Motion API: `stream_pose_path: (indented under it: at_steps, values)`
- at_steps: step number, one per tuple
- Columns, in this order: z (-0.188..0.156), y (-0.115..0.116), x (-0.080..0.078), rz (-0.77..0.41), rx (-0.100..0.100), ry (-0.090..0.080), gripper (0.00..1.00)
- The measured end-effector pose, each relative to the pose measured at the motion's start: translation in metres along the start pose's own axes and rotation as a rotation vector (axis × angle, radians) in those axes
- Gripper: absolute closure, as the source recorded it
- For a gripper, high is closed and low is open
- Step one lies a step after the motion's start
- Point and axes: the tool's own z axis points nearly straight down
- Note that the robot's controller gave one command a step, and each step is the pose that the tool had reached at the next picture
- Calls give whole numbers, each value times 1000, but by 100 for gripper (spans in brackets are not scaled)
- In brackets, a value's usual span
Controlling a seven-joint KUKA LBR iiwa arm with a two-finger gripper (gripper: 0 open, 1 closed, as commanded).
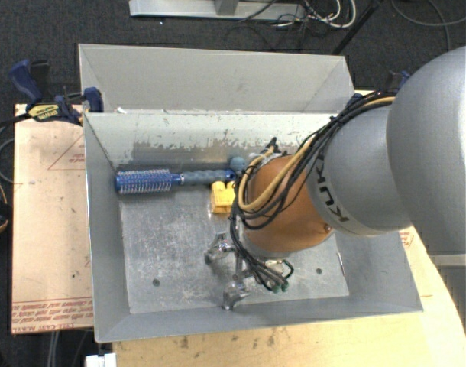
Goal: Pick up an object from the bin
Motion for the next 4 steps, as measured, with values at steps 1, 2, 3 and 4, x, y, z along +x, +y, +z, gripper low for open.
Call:
stream_pose_path:
  at_steps: [1, 2, 3, 4]
  values:
    - [-24, -2, -63, 63, 4, 10, 0]
    - [-61, 9, -143, 158, 4, 8, 0]
    - [-37, -101, -114, -146, 5, 16, 0]
    - [-104, -68, -121, -115, 3, 9, 0]
